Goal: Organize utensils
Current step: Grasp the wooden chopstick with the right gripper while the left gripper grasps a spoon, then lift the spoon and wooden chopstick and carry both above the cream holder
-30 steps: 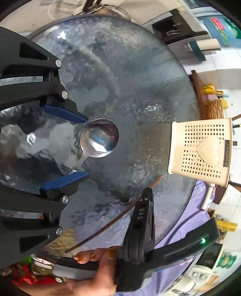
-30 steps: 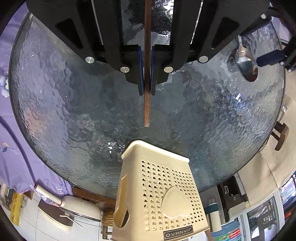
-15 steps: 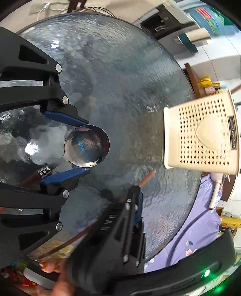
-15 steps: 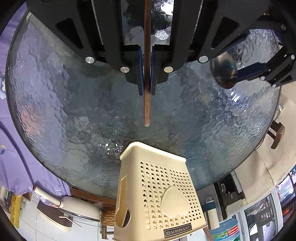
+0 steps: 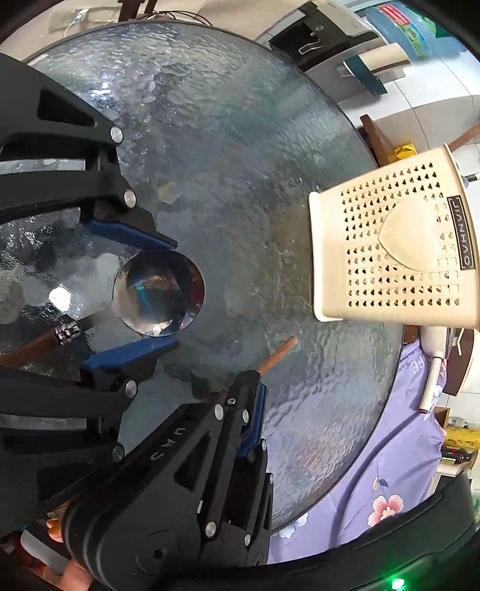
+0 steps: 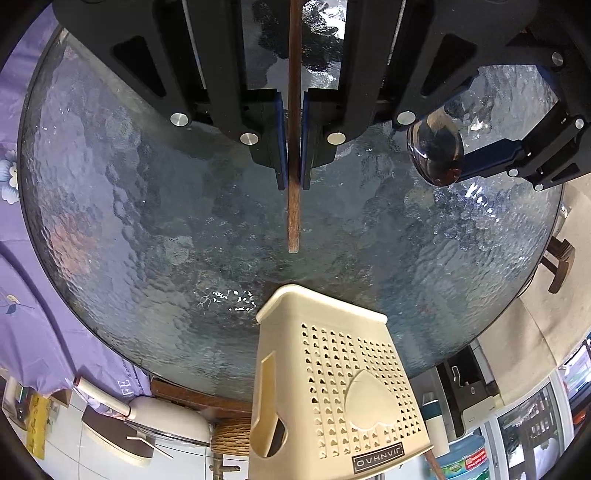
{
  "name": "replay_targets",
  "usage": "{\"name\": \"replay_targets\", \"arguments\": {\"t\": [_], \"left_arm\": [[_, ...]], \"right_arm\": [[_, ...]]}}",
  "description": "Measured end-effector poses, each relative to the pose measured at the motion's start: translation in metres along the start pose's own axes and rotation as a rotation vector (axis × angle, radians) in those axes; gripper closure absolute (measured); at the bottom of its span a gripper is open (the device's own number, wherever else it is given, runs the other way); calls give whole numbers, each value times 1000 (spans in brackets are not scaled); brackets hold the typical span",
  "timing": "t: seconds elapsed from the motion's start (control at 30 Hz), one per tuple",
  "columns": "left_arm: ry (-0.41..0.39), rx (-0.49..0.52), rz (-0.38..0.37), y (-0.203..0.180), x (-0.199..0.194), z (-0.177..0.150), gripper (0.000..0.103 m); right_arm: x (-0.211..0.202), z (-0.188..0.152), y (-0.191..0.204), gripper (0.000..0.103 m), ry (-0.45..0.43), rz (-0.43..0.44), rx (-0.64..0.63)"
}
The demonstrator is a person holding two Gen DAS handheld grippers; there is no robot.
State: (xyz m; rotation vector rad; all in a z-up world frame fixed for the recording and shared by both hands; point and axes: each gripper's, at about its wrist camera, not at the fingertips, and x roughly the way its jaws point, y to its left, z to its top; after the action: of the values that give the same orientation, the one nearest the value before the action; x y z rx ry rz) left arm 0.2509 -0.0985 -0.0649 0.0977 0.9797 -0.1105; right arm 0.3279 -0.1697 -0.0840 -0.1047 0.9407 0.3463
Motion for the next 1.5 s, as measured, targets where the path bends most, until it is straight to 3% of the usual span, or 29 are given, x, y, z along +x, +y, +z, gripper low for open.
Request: {"name": "replay_targets", "arguments": {"t": [0.23,0.5,0.83,1.03,1.5], "left_arm": [[-24,-6,-24,3,1,1,58],[-161,-75,-108,28,-33,-3,58],[-335,-57,-157,47,-84,3,58],[-371,-48,-189,56,-99,11,58],[-421,-45,-241,78,-128,32,58]], "right_arm": [[-2,-2,-11,95,-12,16,50],[-25,-3,-18,95,-84,32,80],[-84,4,-7,95,-232,99,70],[-124,12,-4,95,-309,123,58],[-160,42,2,95,-353,185,67]]}}
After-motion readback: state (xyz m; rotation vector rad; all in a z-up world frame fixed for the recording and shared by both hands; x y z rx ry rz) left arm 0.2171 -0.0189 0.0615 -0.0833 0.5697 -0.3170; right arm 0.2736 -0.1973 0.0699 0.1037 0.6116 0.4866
